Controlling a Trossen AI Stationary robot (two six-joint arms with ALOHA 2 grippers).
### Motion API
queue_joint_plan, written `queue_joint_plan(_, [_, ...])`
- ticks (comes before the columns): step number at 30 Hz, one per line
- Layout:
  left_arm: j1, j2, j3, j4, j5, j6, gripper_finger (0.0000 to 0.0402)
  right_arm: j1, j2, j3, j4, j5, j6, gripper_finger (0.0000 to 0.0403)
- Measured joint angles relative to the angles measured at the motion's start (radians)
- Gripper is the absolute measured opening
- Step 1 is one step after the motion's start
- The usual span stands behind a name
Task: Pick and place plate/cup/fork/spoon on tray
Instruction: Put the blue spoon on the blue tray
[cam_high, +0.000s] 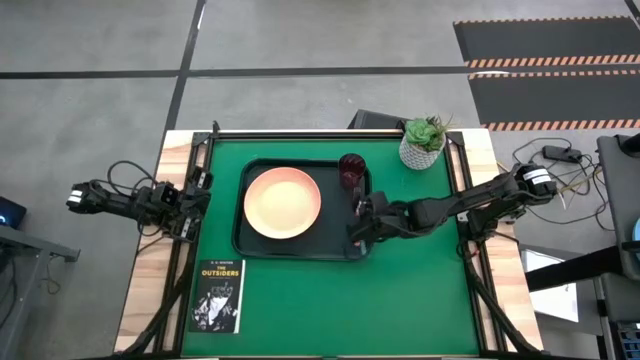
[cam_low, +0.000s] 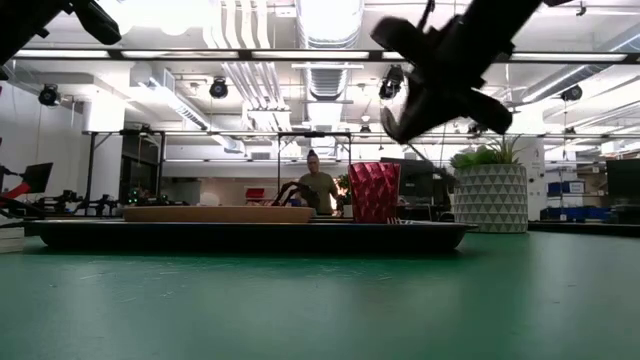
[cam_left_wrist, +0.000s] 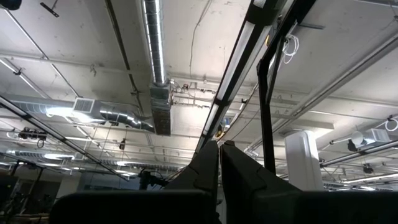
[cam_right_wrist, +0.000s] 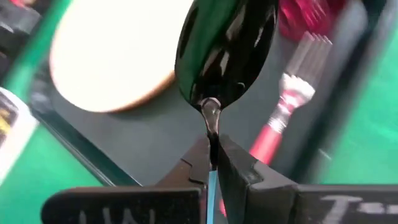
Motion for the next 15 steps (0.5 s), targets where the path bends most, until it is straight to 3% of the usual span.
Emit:
queue_joint_plan(7, [0.000, 0.000, 0.000, 0.000, 0.000, 0.000, 0.0000, -0.001, 0.016, -0.001, 0.106, 0.096, -0.030, 0.0009])
queue_joint_plan(15, [0.000, 0.000, 0.000, -0.004, 0.000, 0.000, 0.0000, -0.043, 0.152, 0.027, 0.213, 0.076, -0.071, 0.0009])
